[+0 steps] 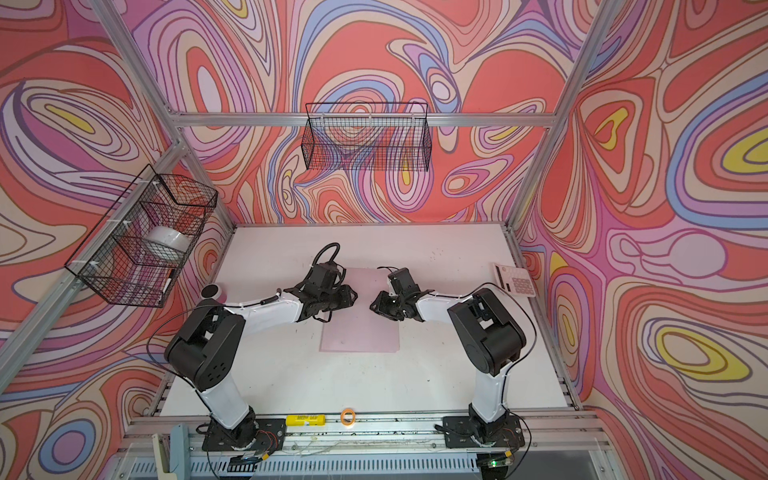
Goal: Put the files into the folder
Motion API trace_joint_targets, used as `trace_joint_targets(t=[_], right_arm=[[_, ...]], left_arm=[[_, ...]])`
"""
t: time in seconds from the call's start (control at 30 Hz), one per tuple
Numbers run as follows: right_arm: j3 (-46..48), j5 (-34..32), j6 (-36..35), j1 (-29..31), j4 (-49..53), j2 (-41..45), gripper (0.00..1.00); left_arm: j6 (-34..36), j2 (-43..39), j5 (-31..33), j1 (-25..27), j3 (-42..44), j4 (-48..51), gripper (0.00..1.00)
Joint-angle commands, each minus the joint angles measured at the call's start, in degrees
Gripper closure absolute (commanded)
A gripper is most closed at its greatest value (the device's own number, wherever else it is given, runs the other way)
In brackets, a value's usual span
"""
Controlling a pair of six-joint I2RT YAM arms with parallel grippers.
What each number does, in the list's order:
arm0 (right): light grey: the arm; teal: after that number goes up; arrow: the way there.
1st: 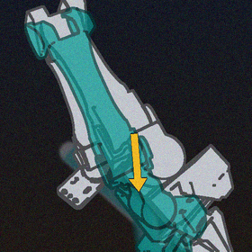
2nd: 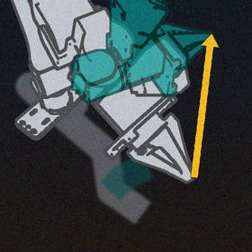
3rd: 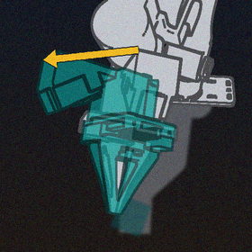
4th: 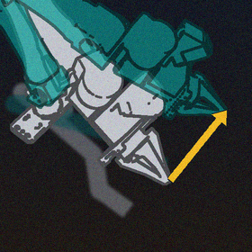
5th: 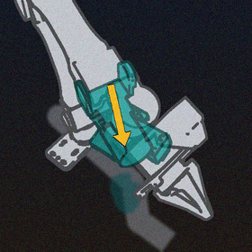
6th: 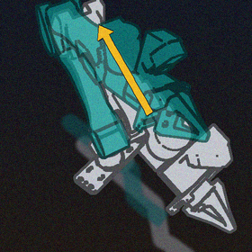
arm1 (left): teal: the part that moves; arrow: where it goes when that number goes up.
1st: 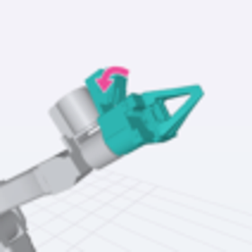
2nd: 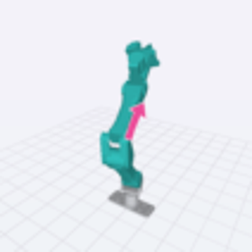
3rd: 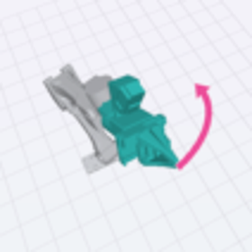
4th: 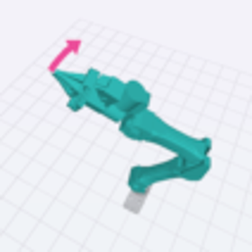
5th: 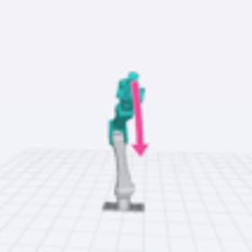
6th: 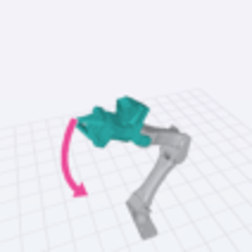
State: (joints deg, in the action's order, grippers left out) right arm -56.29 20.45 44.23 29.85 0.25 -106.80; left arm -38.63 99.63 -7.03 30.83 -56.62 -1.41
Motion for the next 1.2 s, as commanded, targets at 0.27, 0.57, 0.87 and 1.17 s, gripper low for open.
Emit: trace_joint_targets(t=[0.27,0.57,0.87,1.17], right_arm=[[-5.1,-1.3,-3.5,0.2,9.4,4.0,0.60],[-8.7,-1.6,-4.1,0.5,13.0,9.8,0.60],[-9.5,-8.3,-10.8,0.6,18.4,17.7,0.25],[-7.6,-24.9,-18.5,0.6,23.5,25.8,0.01]], left_arm=[[9.8,-13.3,12.0,0.4,-4.8,11.4,0.44],[14.7,-21.9,19.9,0.2,-4.7,15.5,0.32],[21.9,-31.5,36.4,-0.5,1.0,11.1,0.14],[50.2,-32.5,46.6,-2.3,40.9,-60.0,0.00]])
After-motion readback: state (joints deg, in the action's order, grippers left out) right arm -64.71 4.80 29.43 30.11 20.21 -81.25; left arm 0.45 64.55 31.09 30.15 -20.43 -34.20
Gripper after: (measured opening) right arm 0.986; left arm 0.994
